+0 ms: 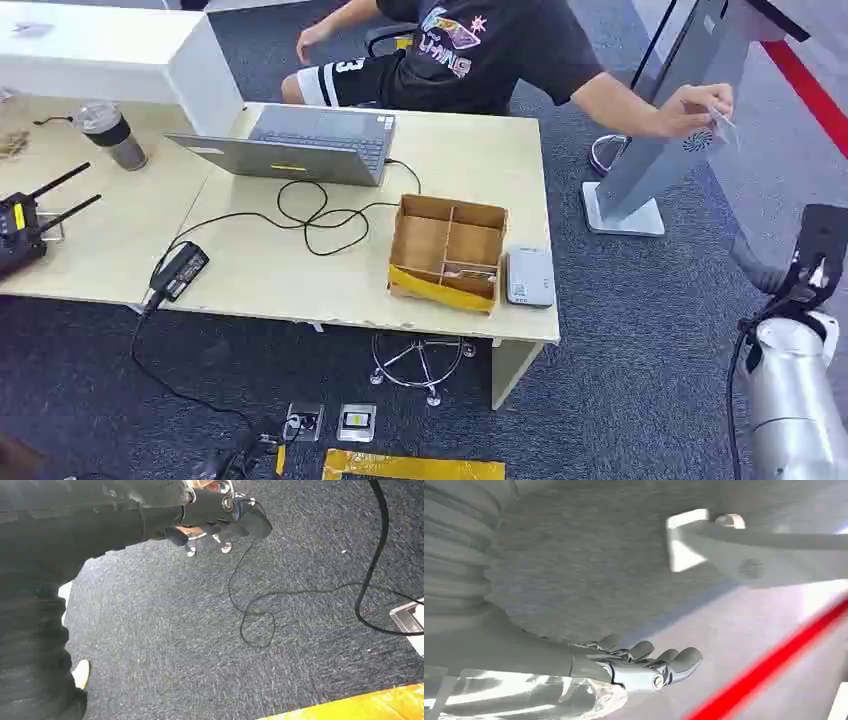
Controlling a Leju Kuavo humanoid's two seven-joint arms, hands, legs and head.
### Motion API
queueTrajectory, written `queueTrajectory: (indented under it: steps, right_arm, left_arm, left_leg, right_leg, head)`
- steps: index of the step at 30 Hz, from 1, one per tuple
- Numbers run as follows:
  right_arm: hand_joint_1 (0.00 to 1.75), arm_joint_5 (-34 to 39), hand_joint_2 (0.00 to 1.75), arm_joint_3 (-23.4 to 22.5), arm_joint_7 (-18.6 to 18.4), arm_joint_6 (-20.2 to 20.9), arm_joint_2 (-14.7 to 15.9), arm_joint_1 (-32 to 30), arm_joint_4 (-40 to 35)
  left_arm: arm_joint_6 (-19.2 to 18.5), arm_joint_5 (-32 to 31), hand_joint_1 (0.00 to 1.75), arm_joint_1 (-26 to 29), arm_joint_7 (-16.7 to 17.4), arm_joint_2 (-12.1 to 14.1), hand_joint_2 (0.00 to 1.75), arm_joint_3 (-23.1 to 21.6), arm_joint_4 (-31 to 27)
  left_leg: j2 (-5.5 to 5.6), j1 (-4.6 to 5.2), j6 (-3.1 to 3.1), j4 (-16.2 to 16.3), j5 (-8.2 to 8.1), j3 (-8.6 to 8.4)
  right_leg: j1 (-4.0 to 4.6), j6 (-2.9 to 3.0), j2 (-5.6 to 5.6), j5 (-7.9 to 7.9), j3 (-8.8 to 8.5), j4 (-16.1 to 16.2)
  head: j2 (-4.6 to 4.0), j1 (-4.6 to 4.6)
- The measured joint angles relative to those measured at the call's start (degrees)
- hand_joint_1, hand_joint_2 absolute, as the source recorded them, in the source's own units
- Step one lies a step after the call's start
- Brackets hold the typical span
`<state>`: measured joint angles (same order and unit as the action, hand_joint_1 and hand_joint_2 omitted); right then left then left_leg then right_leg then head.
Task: Pass the card to the sensor for recognition and then transmit it.
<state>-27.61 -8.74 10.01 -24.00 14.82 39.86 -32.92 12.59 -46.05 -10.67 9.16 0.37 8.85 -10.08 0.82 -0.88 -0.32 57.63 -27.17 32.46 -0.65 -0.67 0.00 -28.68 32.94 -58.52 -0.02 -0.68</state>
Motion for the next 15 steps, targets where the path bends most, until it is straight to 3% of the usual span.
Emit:
queueTrajectory:
  steps: [5, 15]
  right_arm:
    - [0.00, -5.2, 1.75, 5.9, -0.8, -4.0, -0.4, 0.7, -10.4]
    - [0.00, -14.1, 1.75, 13.3, -2.5, -5.8, -1.5, 0.4, -26.5]
  left_arm:
    - [0.0, 0.1, 0.00, -0.4, -0.1, -0.1, 1.75, 0.0, 0.0]
    - [-0.2, -0.4, 0.00, -0.9, -0.1, -0.2, 1.75, 0.0, 0.0]
  left_leg:
    - [0.01, 0.00, 0.00, 0.0, 0.00, -0.01]
    - [0.03, 0.00, 0.03, 0.0, 0.03, -0.01]
  right_leg:
    - [0.00, 0.00, -0.01, 0.00, 0.00, 0.0]
    - [0.00, 0.00, -0.02, 0.00, 0.00, 0.0]
  head:
    - [0.00, 0.02]
    - [0.00, 0.02]
